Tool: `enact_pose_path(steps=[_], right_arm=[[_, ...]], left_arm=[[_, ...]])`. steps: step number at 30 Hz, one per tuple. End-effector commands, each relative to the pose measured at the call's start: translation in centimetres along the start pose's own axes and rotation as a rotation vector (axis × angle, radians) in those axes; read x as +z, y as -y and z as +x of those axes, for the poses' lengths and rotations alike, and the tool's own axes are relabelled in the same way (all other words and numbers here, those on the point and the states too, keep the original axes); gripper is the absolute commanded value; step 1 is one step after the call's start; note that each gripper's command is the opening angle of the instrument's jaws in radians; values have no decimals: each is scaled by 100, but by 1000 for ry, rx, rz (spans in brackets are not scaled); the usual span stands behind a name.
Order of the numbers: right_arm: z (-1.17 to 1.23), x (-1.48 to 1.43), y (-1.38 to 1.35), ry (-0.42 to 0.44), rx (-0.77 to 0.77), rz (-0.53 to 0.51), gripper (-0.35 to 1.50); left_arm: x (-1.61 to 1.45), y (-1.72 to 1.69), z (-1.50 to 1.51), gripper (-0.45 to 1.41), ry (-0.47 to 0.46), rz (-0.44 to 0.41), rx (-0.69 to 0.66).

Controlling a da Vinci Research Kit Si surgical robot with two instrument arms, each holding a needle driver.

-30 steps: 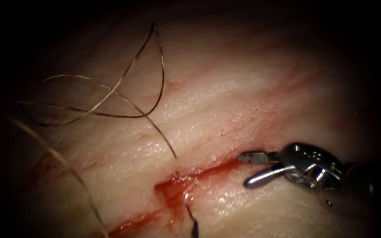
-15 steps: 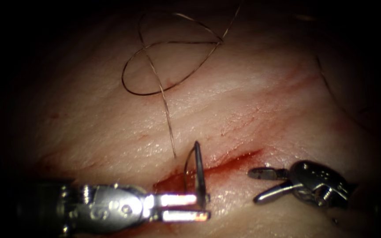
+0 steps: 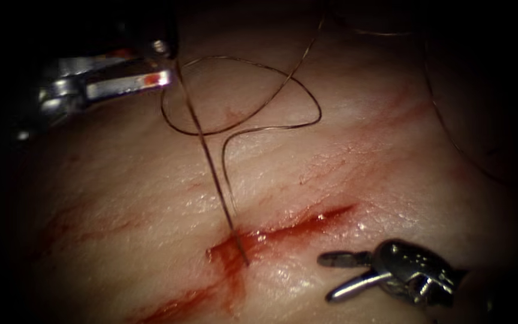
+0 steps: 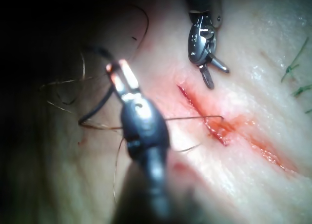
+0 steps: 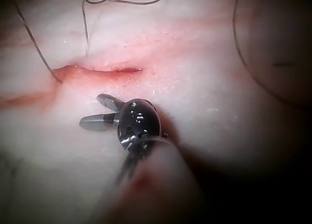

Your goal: Wound Closure

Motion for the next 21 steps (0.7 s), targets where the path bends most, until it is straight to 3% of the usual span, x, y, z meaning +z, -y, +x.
enact_pose_path(steps=[1,5,9,14,21], right_arm=[[1,16,4,-5,-18,5,123],[30,29,6,-12,-83,-7,121],[56,54,-9,74,-176,-73,121],[45,86,-35,209,-228,-153,121],[22,102,-51,253,-256,-183,123]], left_arm=[[-4,6,-2,-45,-5,13,0],[-28,16,0,-45,0,52,8],[-33,11,-10,-45,7,59,22],[-40,4,-27,-45,2,52,38],[-62,0,-49,-45,27,65,24]])
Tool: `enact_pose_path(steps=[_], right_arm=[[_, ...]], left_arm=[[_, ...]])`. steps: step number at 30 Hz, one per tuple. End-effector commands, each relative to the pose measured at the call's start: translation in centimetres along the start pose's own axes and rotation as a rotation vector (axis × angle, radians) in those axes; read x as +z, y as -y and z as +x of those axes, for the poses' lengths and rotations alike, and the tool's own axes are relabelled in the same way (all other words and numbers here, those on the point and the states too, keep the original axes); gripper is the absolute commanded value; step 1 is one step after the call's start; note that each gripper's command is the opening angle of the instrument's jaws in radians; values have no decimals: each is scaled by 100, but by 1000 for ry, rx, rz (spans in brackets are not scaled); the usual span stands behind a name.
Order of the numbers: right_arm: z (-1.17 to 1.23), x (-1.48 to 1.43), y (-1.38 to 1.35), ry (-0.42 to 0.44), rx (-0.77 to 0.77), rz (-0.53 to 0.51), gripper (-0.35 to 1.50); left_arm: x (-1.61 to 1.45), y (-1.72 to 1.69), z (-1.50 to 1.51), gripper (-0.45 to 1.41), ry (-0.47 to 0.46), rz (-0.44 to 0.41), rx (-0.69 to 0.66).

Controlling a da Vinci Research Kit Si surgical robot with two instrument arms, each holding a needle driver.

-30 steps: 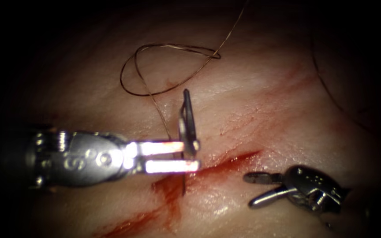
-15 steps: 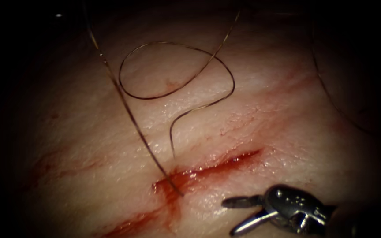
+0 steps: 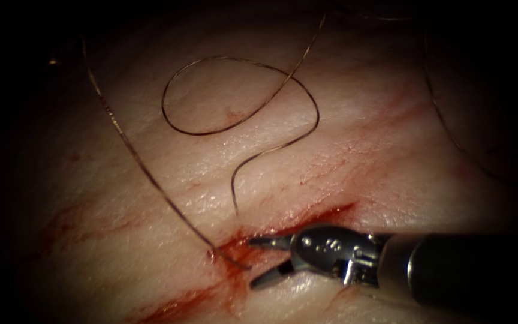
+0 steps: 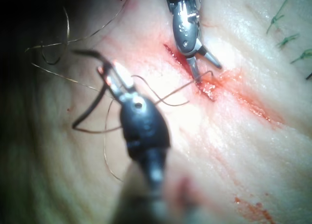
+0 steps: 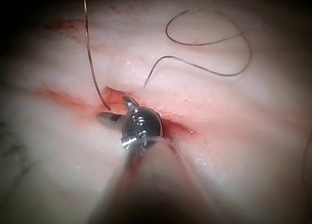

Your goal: Wound Closure

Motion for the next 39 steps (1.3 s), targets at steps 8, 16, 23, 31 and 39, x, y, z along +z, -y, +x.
enact_pose_path(steps=[8,16,23,31,39], right_arm=[[-7,28,10,-4,-4,62,77],[-14,10,11,86,-8,92,-35],[7,-38,44,96,-3,95,-35],[50,-92,121,120,1,142,-35],[124,-127,201,109,29,184,-35]], left_arm=[[11,-12,-28,-45,9,9,-8],[16,-14,-35,-45,12,7,-8],[15,-12,-48,-45,12,0,-4],[18,-12,-76,-45,19,-7,-11],[20,-43,-96,-45,27,-28,-10]])
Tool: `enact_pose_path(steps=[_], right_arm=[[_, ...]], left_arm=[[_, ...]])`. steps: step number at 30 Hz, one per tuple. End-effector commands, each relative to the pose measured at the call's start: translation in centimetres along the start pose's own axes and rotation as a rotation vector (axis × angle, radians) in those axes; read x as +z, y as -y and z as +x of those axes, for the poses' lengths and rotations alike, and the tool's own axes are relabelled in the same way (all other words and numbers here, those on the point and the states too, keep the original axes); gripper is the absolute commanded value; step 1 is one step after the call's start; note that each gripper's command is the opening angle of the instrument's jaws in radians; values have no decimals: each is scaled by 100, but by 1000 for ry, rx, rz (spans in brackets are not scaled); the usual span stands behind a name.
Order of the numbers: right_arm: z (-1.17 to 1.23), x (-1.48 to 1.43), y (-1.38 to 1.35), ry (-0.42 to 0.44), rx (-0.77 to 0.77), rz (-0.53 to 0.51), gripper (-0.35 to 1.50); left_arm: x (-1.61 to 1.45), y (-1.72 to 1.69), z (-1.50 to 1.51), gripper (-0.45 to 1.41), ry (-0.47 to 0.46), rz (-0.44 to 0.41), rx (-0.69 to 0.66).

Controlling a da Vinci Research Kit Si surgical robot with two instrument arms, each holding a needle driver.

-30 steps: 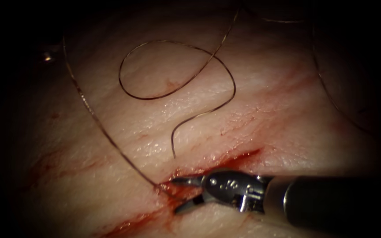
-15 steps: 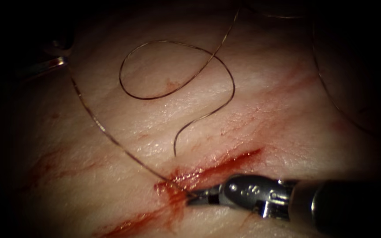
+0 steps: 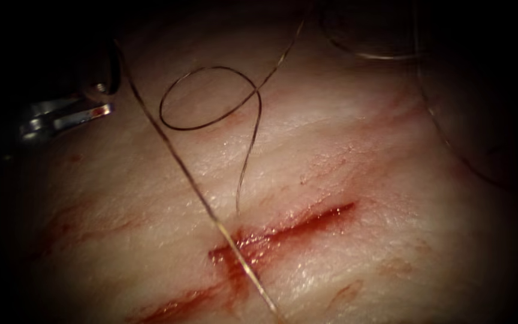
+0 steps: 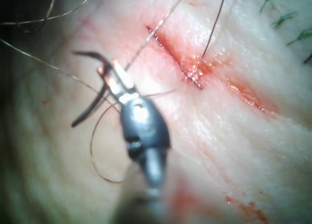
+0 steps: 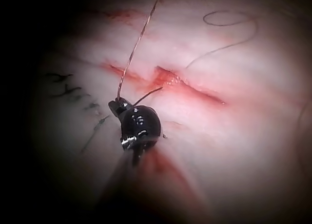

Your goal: Wound Closure

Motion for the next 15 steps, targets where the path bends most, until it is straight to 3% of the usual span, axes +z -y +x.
enact_pose_path(steps=[1,4,6,7,8,10,13,15], right_arm=[[22,15,25,-10,10,35,-35],[40,25,30,-33,12,64,-35],[47,28,25,-71,7,66,36],[48,28,18,-97,-25,55,91],[46,25,7,-120,-62,23,131],[37,17,-8,-134,-73,-21,146],[15,-4,-28,-157,-72,-51,148],[-18,-35,-49,-160,-71,-108,148]], left_arm=[[4,-12,-11,-45,4,-3,-3],[3,-20,-18,-45,13,-9,-9],[3,-21,-23,-45,18,-16,-11],[3,-21,-24,-45,18,-16,-16],[3,-20,-26,-45,22,-20,-14],[2,-19,-27,-45,21,-21,-14],[1,-18,-27,-45,27,-28,-15],[-5,-13,-28,-45,33,-30,-17]])
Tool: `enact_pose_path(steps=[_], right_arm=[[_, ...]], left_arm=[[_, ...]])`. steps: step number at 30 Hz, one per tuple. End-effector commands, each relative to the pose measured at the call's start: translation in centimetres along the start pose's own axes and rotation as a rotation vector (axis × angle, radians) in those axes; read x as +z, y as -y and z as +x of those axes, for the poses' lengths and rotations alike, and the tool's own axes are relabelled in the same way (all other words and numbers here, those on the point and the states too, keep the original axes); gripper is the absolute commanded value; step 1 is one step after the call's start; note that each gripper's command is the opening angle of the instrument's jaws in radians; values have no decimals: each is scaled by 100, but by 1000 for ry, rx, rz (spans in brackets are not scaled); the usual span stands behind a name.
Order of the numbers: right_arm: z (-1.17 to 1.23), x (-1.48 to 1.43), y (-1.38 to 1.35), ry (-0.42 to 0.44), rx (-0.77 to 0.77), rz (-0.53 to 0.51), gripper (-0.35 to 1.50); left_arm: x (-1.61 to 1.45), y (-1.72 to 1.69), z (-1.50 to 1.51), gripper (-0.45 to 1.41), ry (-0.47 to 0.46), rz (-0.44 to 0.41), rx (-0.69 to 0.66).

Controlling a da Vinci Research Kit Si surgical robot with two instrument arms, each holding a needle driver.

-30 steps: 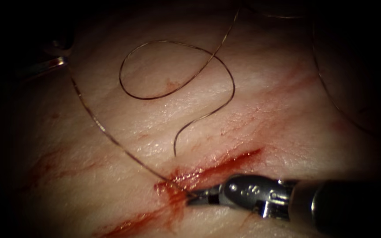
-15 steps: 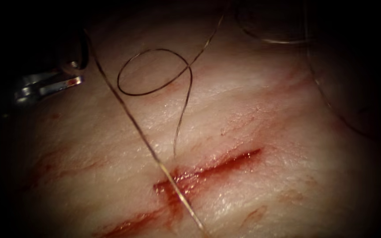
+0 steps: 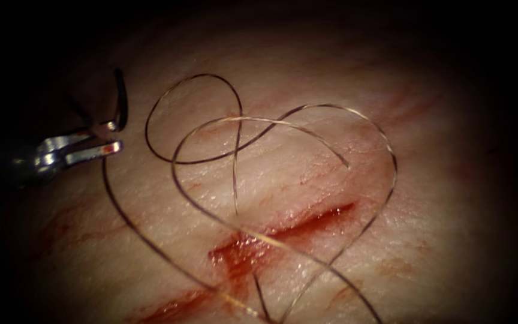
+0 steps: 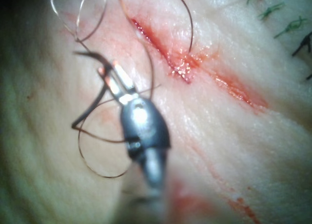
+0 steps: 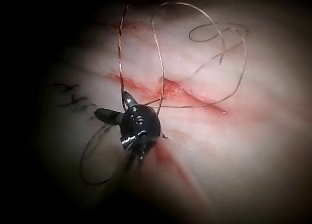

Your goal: Wound Closure

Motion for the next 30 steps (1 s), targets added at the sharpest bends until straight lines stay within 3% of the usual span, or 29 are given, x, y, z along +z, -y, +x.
enact_pose_path(steps=[1,4,10,13,15,30], right_arm=[[-24,-12,-10,11,2,-25,148],[-52,-41,-32,19,-22,-67,145],[-78,-50,-80,18,-22,-131,146],[-83,-50,-86,4,-12,-146,148],[-85,-46,-88,-4,-13,-130,140],[-60,9,-102,-40,2,-118,133]], left_arm=[[2,-1,-6,-45,3,1,-3],[-8,6,-7,-45,14,7,-6],[-27,17,-6,-45,36,20,-11],[-34,21,-5,-45,42,24,-19],[-39,24,-4,-45,43,30,-20],[-47,26,-3,-45,49,33,-22]])
